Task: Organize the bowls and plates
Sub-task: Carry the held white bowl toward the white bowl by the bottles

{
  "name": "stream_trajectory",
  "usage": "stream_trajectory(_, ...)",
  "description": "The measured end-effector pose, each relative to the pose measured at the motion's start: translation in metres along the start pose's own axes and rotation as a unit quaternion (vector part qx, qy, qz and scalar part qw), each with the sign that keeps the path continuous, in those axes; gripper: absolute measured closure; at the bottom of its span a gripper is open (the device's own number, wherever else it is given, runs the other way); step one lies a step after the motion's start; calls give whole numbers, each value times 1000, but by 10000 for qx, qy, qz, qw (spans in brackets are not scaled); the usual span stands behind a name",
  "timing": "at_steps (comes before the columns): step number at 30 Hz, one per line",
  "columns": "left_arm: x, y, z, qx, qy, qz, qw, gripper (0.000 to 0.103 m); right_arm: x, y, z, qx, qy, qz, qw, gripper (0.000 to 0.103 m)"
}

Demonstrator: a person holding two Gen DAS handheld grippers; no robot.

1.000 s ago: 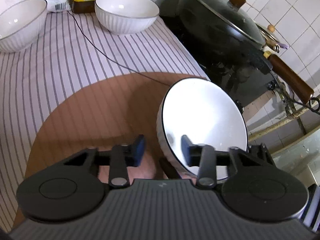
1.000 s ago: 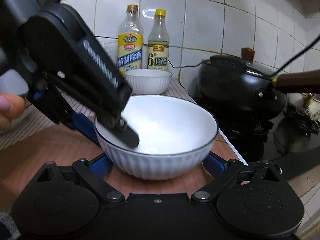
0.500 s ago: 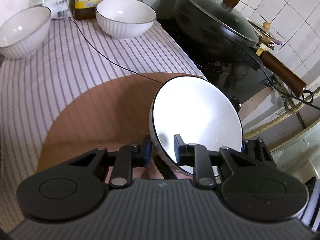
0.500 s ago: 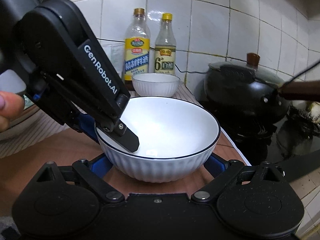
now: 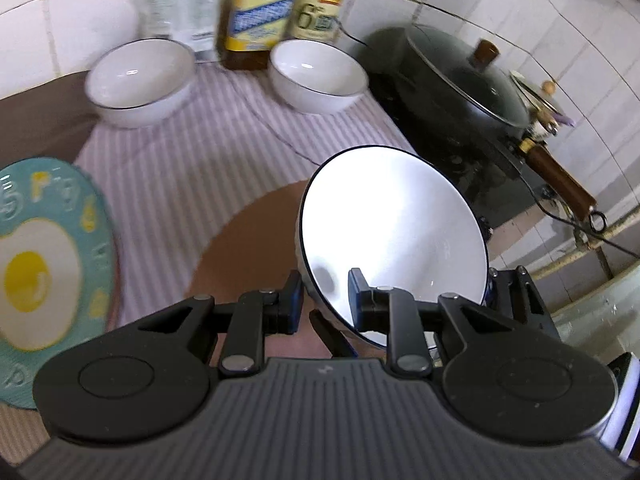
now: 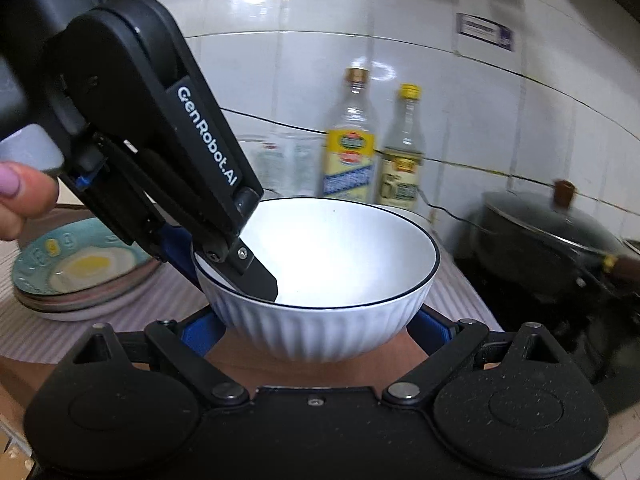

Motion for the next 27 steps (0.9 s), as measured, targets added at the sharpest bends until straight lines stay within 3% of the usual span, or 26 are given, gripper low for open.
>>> stream_trajectory(12,-14,53,-1,469,9,-345,9983,81,-51,27,-3,68,327,-557,9979,5)
stream_trajectory(20,-36,67,-9,367,6,-620,9974,81,-71,29,3,41,411,-437,9982,5)
stream_trajectory(27,-45,77,-4,447,277,-700,9962,81,-74,33,13,-98,654,-575,9962,5)
Point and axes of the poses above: each gripper's, at about its wrist camera, not at the fingertips, and x roughly against the way its jaws point, y to its left, z to its underside, the point moved 6 cm from there along -x, roughly the way its jaws point, and after that the axes turned 2 degrees about -y, right-handed, at the moved point
